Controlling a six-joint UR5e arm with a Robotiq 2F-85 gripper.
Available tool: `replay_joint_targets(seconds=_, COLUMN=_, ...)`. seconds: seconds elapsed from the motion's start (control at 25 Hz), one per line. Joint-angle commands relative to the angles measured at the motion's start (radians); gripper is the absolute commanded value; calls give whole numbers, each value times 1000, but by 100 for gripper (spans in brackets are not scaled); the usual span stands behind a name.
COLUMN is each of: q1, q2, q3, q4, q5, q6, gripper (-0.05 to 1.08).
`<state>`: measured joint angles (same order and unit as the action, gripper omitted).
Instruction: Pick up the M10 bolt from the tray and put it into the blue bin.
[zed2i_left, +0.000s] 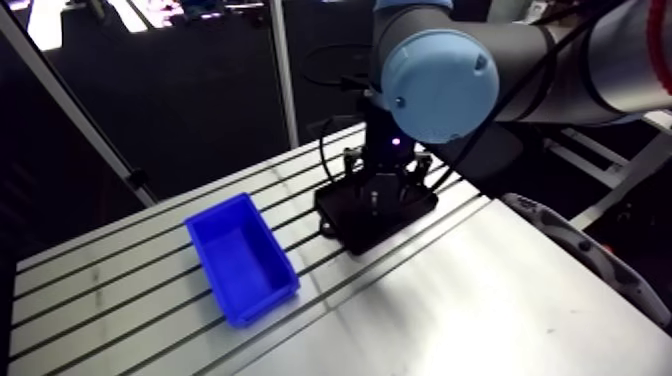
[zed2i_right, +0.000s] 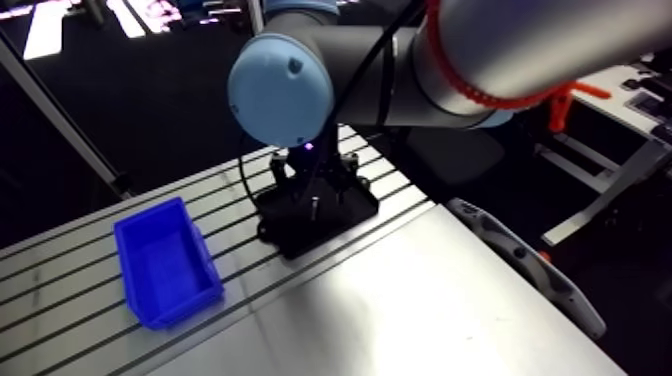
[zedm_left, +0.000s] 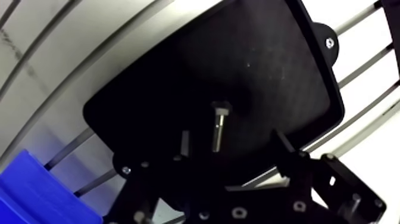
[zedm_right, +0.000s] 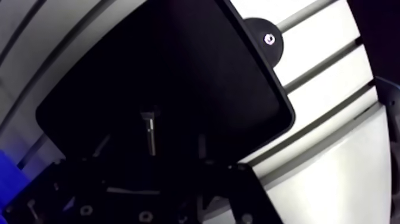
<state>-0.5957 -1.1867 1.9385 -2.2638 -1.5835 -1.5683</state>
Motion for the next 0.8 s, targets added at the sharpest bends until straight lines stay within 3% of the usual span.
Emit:
replay_joint_targets(seconds=0.04, q1=2, q2=11, q3=3, q4=-12, q5=0, q6=11, gripper=34)
replay_joint_targets(seconds=0.52, q1=2, q2=25, q3=1, q4=-13, q5=1, q6=12, gripper=45)
replay_joint_targets(seconds=0.8, q1=3, q2=25, q3=1, q4=-13, q5=1, q6=14, gripper=57)
